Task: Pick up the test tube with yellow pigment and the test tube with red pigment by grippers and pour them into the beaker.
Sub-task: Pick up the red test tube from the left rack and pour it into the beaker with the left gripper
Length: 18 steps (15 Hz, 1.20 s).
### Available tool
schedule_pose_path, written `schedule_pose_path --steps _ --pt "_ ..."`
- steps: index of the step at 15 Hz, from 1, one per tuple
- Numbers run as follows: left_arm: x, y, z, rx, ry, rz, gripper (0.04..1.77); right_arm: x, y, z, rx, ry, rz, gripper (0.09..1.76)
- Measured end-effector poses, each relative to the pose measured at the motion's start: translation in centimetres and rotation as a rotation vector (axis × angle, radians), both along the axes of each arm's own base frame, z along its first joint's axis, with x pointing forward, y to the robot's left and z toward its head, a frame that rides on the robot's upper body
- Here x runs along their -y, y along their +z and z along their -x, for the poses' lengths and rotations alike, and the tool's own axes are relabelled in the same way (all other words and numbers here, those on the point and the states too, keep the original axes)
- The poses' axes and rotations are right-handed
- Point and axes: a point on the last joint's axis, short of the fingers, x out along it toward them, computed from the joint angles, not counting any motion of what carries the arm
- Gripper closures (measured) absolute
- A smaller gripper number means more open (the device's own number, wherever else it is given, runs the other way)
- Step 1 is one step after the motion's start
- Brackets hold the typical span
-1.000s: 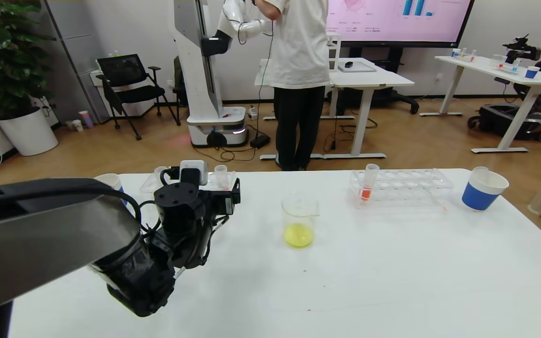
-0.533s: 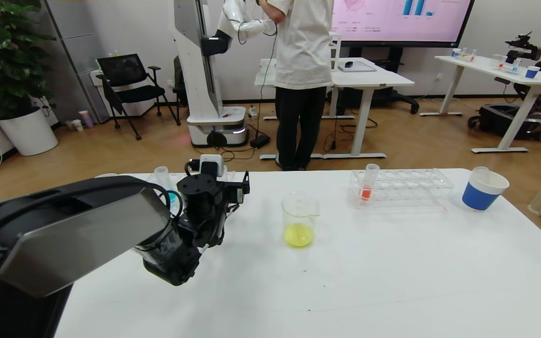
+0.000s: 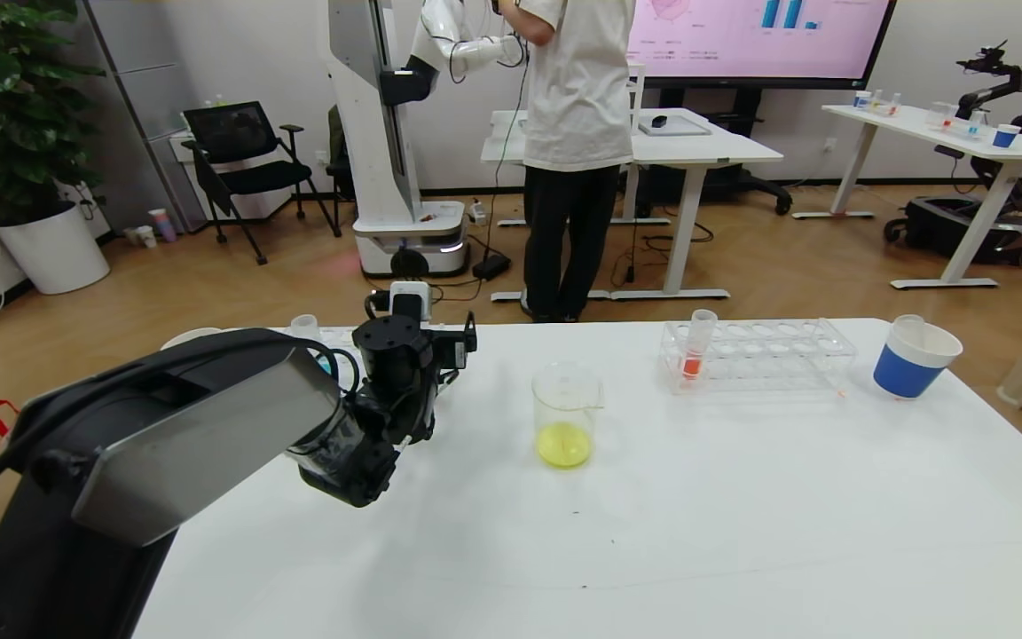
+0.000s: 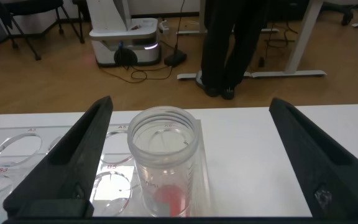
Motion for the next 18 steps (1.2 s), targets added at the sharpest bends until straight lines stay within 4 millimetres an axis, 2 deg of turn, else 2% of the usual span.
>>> schedule_pose_path --steps 2,3,4,5,6,7,8,9,11,13,18 --pt "-0.1 0.1 -0.3 0.008 0.003 0.003 0.06 0.0 0.0 0.0 0.000 0.000 0.000 0.11" --pt "-0.1 0.1 -0.3 0.009 0.003 0.004 0.12 0.0 0.0 0.0 0.000 0.000 0.000 0.11" --pt "-0.1 0.0 -0.4 0.009 0.001 0.004 0.32 0.0 0.0 0.0 0.000 0.000 0.000 0.11" --pt "-0.1 0.0 -0.4 0.010 -0.001 0.005 0.70 0.0 0.0 0.0 0.000 0.000 0.000 0.11" --pt "-0.1 0.0 -0.4 0.011 0.002 0.006 1.15 0.0 0.0 0.0 0.000 0.000 0.000 0.11" --pt "-0.2 0.0 -0.5 0.012 0.001 0.006 1.39 0.0 0.0 0.0 -0.001 0.001 0.000 0.11" --pt "-0.1 0.0 -0.4 0.012 -0.002 0.006 1.34 0.0 0.0 0.0 0.000 -0.001 0.000 0.11" --pt "-0.1 0.0 -0.4 0.012 -0.004 0.006 1.16 0.0 0.0 0.0 0.000 0.000 0.000 0.11" --pt "-0.1 0.1 -0.4 0.012 -0.007 0.005 1.27 0.0 0.0 0.0 0.000 -0.001 0.000 0.11" --pt "0.0 0.6 -0.4 0.014 -0.010 0.005 1.27 0.0 0.0 0.0 0.000 0.000 0.000 0.11" --pt "-0.3 4.8 0.3 0.024 -0.029 0.008 1.27 0.0 0.0 0.0 0.000 0.000 0.000 0.11"
